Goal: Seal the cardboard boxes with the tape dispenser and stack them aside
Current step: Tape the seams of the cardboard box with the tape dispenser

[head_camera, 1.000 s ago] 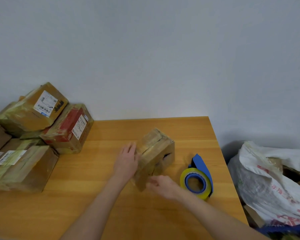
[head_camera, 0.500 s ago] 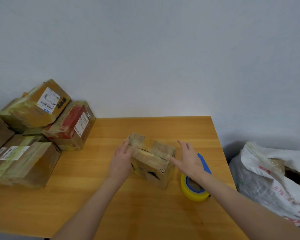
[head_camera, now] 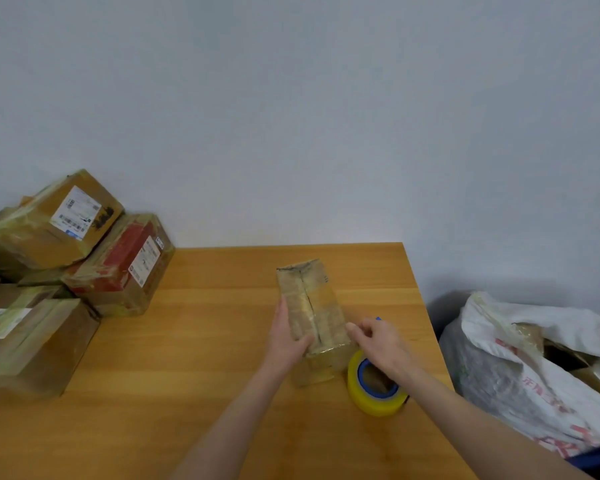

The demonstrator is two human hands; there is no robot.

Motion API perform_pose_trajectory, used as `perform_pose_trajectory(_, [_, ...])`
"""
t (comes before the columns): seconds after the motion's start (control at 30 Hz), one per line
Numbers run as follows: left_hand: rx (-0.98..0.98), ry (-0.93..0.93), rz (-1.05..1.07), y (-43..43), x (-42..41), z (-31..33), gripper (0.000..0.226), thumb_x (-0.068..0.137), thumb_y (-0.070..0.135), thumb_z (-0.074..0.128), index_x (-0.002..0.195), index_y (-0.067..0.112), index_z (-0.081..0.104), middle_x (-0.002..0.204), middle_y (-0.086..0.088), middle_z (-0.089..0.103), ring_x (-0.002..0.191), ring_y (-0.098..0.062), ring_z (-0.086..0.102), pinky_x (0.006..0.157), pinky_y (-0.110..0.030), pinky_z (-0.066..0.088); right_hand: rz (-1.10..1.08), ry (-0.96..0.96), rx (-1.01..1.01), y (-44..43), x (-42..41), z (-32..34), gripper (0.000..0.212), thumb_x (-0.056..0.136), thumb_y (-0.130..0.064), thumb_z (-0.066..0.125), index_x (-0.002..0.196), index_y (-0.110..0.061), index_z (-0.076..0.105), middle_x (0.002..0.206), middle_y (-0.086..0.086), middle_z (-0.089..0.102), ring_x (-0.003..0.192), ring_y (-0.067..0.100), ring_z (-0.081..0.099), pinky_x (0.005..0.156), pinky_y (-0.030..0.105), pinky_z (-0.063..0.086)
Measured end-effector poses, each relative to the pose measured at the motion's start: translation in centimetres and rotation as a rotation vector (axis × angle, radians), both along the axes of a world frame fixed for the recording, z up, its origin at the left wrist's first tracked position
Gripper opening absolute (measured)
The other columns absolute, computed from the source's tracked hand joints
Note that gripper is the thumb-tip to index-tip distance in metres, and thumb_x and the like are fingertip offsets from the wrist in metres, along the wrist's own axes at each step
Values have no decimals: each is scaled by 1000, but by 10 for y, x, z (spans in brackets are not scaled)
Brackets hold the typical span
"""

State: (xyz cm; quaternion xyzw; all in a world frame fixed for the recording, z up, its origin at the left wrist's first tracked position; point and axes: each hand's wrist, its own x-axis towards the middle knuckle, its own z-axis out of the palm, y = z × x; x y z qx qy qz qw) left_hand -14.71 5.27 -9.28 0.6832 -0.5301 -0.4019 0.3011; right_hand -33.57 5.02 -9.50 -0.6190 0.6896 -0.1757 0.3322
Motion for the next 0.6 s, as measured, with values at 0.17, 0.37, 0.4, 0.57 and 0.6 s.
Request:
perform_pose_trajectory(0.17, [43, 57, 24, -2, 2, -2, 87, 89, 11, 66, 154, 16, 9, 152, -4, 35, 135, -22, 39, 109, -46, 39, -138, 312, 195, 9, -52, -14, 67, 86, -59, 60, 136, -19, 39, 133, 3, 47, 111, 22, 55, 70, 29, 40])
perform_pose_trajectory(0.37, [30, -9, -28, -5, 3, -1, 72, 96, 10, 55, 153, 16, 13, 154, -3, 32, 136, -19, 38, 109, -32, 36, -35, 257, 357, 22, -60, -48, 47, 91, -51, 59, 119, -15, 45, 87, 0, 57, 78, 17, 61, 64, 32, 49])
perform_pose_trajectory(0.4, [32, -22, -27, -3, 2, -2, 71, 96, 13, 55, 154, 16, 13, 153, -3, 33, 136, -19, 38, 108, -32, 35, -50, 245, 344, 21, -60, -49, 44, 92, -50, 58, 116, -15, 46, 86, 0, 57, 76, 18, 61, 63, 32, 48])
perform_pose_trajectory(0.57, [90, -49, -1, 11, 0, -11, 74, 98, 26, 54, 155, 19, 7, 146, -4, 44, 127, -20, 48, 99, -34, 45, -79, 145, 391, 19, -61, -51, 33, 93, -46, 60, 102, -18, 43, 79, 2, 58, 67, 17, 57, 56, 29, 44])
perform_pose_trajectory(0.6, [90, -66, 9, 12, -1, -12, 73, 98, 25, 53, 155, 19, 8, 144, -5, 46, 124, -20, 50, 99, -35, 47, -91, 113, 410, 19, -61, -52, 31, 94, -43, 59, 101, -18, 43, 76, 3, 57, 65, 19, 56, 55, 30, 44])
